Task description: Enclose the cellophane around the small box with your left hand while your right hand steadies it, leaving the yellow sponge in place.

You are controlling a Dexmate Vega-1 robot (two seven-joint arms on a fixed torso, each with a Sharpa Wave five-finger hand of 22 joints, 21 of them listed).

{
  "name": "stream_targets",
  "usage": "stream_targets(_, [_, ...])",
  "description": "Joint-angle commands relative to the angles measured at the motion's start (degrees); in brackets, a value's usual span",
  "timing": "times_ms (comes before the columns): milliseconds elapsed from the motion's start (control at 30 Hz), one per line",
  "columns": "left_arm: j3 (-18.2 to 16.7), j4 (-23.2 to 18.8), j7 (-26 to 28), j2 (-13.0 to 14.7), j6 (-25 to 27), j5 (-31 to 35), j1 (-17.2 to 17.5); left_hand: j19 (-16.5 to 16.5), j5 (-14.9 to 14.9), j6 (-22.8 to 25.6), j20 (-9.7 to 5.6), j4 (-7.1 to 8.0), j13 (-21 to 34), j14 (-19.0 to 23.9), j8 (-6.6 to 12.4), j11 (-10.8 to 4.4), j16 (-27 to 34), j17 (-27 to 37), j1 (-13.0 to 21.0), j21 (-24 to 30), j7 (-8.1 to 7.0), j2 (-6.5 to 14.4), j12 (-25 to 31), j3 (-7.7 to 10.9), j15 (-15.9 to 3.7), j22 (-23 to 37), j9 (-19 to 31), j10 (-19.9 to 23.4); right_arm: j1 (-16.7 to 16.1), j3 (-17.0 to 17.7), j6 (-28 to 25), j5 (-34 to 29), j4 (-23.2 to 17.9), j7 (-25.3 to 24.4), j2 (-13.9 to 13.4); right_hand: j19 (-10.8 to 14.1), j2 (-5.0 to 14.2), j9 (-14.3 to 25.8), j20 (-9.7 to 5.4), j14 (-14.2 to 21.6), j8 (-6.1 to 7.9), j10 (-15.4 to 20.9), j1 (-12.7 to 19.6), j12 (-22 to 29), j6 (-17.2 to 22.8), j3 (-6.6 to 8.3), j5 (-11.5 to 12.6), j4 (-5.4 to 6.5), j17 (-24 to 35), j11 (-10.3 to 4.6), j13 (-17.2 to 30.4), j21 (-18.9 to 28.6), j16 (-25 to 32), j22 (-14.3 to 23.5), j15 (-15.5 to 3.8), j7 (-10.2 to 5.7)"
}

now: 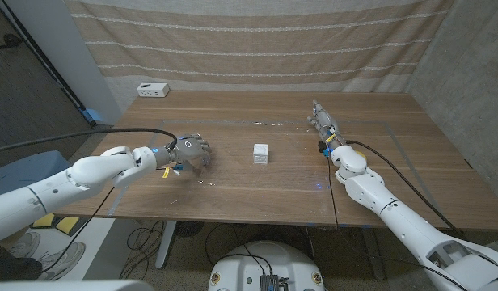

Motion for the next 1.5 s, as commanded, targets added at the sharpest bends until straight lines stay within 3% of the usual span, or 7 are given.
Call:
stream_targets(33, [1.8, 4.6, 13.5, -1.9, -0.5, 0.5, -0.4, 1.5, 0.0, 7.5, 0.20, -0.62, 0.7, 2.5, 3.08, 0.01, 0.7, 0.4, 2.2, -0.1, 1.18, 2.4, 1.5, 0.38, -5.58, 0.3, -0.1, 4.2, 0.6, 0.0, 0.0, -0.3, 0.5, 0.3, -0.3, 0.2, -0.38, 0.3, 0.28, 0.4, 0.16, 0.1, -0.2, 0.2, 0.3, 0.42, -0.3, 0.20, 0.1, 0.19, 0.3, 0.4, 0.0, 0.3, 0.41, 0.00])
stream_targets(67, [1.9, 4.8, 13.9, -2.0, -0.8, 0.1, -0.6, 1.9, 0.0, 11.4, 0.18, -0.69, 0.9, 3.1, 4.51, -0.04, 0.8, 0.4, 3.1, -0.1, 2.65, 4.0, 2.3, 1.04, -5.86, 0.3, -0.2, 6.4, 0.6, 0.0, 0.1, -0.4, 0.5, 0.4, -0.4, 0.2, -0.42, 0.3, 0.28, 0.4, 0.14, 0.1, -0.2, 0.2, 0.3, 0.43, -0.3, 0.19, 0.1, 0.17, 0.3, 0.4, 0.0, 0.3, 0.45, 0.03])
stream_targets(133, [2.1, 5.0, 14.0, -2.1, -0.9, -0.4, -0.8, 2.7, -0.3, 17.5, -0.29, -0.43, 1.1, 4.5, 6.72, -0.69, 0.9, 0.4, 3.1, -0.1, 4.79, 4.8, 2.9, 1.14, -6.70, 0.3, -0.4, 8.5, 0.6, 0.1, 0.0, -0.3, 0.4, 0.4, -0.5, 0.2, -0.47, 0.3, 0.31, 0.4, 0.13, 0.1, -0.2, 0.1, 0.3, 0.44, -0.3, 0.16, 0.1, 0.21, 0.3, 0.4, 0.0, 0.3, 0.48, -0.01])
stream_targets(367, [2.1, 4.1, 9.6, -2.2, -0.5, -3.2, -1.4, 2.4, 0.0, 15.6, -0.41, 0.72, 1.2, 3.8, 6.49, -0.28, 0.3, 0.7, 2.3, -0.3, 4.70, 6.9, 2.3, 1.95, -6.56, 0.4, 0.4, 7.5, 0.6, 0.2, 0.3, -0.2, 0.7, 0.4, -0.4, 0.2, -0.55, 0.3, 0.30, 0.4, 0.13, 0.1, -0.2, 0.1, 0.3, 0.46, -0.4, 0.15, 0.1, 0.12, 0.3, 0.3, 0.0, 0.3, 0.42, -0.03])
stream_targets(533, [1.8, 3.1, 9.3, -2.5, 1.1, -3.7, -1.1, 1.6, 1.3, 11.8, 0.06, 2.59, 1.6, 2.0, 6.96, 0.15, -0.5, 1.3, 0.9, -0.7, 5.12, 8.3, 1.4, 2.94, -5.39, 0.4, 3.1, 5.9, 0.5, 0.3, 0.2, 0.0, 0.6, 0.2, -0.3, 0.2, -0.52, 0.3, 0.28, 0.4, 0.10, 0.2, -0.3, 0.1, 0.3, 0.52, -0.4, 0.17, 0.1, 0.14, 0.3, 0.3, 0.0, 0.3, 0.38, -0.06])
stream_targets(1000, [2.0, 5.3, 27.1, -5.6, 0.1, -1.7, -2.2, 2.0, 3.5, 9.1, -0.29, 4.79, 2.6, 2.8, 9.60, -1.11, -0.2, 1.8, -0.2, -0.5, 3.22, 8.2, 1.8, 4.01, -6.17, 0.6, 7.4, 7.6, 0.3, 0.5, 0.9, -0.1, 0.8, 0.0, -0.2, 0.1, -0.48, 0.3, 0.24, 0.4, 0.09, 0.2, -0.4, 0.1, 0.3, 0.64, -0.4, 0.21, 0.1, 0.14, 0.3, 0.3, -0.1, 0.3, 0.39, -0.03])
stream_targets(1500, [6.1, 9.0, 36.0, -11.0, -10.0, -1.1, -9.6, 2.5, 4.5, 8.4, -0.60, 5.72, 3.2, 3.6, 11.35, -1.52, 0.0, 1.8, -1.0, -0.3, 1.44, 7.4, 2.1, 3.91, -6.57, 0.6, 9.5, 8.8, -1.2, 1.5, 1.7, -0.2, -1.2, -1.0, -1.0, 0.2, -0.50, 0.3, 0.23, 0.5, 0.07, 0.2, -0.4, 0.1, 0.3, 0.75, -0.4, 0.22, 0.1, 0.17, 0.3, 0.3, -0.1, 0.3, 0.40, -0.02])
